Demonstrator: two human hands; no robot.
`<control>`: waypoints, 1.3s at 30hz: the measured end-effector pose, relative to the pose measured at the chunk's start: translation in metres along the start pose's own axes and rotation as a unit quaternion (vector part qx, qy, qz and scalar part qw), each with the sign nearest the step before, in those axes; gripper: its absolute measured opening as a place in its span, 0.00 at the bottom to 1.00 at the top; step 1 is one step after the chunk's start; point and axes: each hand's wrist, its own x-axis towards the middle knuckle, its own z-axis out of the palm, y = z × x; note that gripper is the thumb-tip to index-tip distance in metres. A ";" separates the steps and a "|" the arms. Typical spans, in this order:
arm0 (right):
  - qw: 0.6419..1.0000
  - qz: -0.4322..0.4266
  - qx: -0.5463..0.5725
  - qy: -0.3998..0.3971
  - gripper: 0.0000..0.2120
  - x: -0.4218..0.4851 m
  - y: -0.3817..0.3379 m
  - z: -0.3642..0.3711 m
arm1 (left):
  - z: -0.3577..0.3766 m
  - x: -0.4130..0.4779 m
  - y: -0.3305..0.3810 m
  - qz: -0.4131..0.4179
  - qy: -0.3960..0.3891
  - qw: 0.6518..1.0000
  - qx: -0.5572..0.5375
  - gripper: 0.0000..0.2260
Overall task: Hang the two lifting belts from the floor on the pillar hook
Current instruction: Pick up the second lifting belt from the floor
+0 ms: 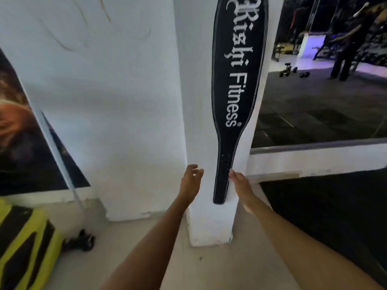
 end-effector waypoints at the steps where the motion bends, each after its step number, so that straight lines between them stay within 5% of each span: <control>1: 0.999 0.033 -0.014 -0.040 0.21 -0.013 0.033 0.017 | -0.005 -0.019 -0.044 -0.044 -0.020 0.999 0.019 0.15; 6: 0.957 0.186 -0.039 -0.219 0.10 -0.076 0.156 0.107 | -0.047 -0.116 -0.215 -0.228 -0.103 0.964 0.093 0.13; 13: 0.912 0.301 -0.117 -0.252 0.13 -0.112 0.274 0.228 | -0.120 -0.189 -0.381 -0.372 -0.160 0.910 0.088 0.02; 20: 0.895 0.296 -0.153 -0.295 0.11 -0.076 0.502 0.369 | -0.099 -0.196 -0.641 -0.520 -0.004 0.853 -0.048 0.07; 25: 0.885 0.262 -0.220 -0.315 0.16 -0.024 0.687 0.456 | -0.057 -0.188 -0.824 -0.580 0.067 0.804 -0.111 0.02; 28: 0.887 0.270 -0.215 -0.307 0.14 0.005 0.756 0.495 | -0.048 -0.158 -0.902 -0.565 0.176 0.800 -0.101 0.13; 31: 0.887 0.259 -0.189 -0.332 0.26 0.026 0.791 0.511 | -0.044 -0.143 -0.936 -0.536 0.227 0.794 -0.176 0.12; 35: 0.866 0.284 -0.153 -0.382 0.16 0.015 0.753 0.479 | -0.047 -0.156 -0.894 -0.514 0.209 0.792 -0.255 0.05; 39: 0.867 0.283 -0.144 -0.385 0.03 -0.021 0.642 0.415 | -0.052 -0.176 -0.774 -0.497 0.209 0.794 -0.281 0.03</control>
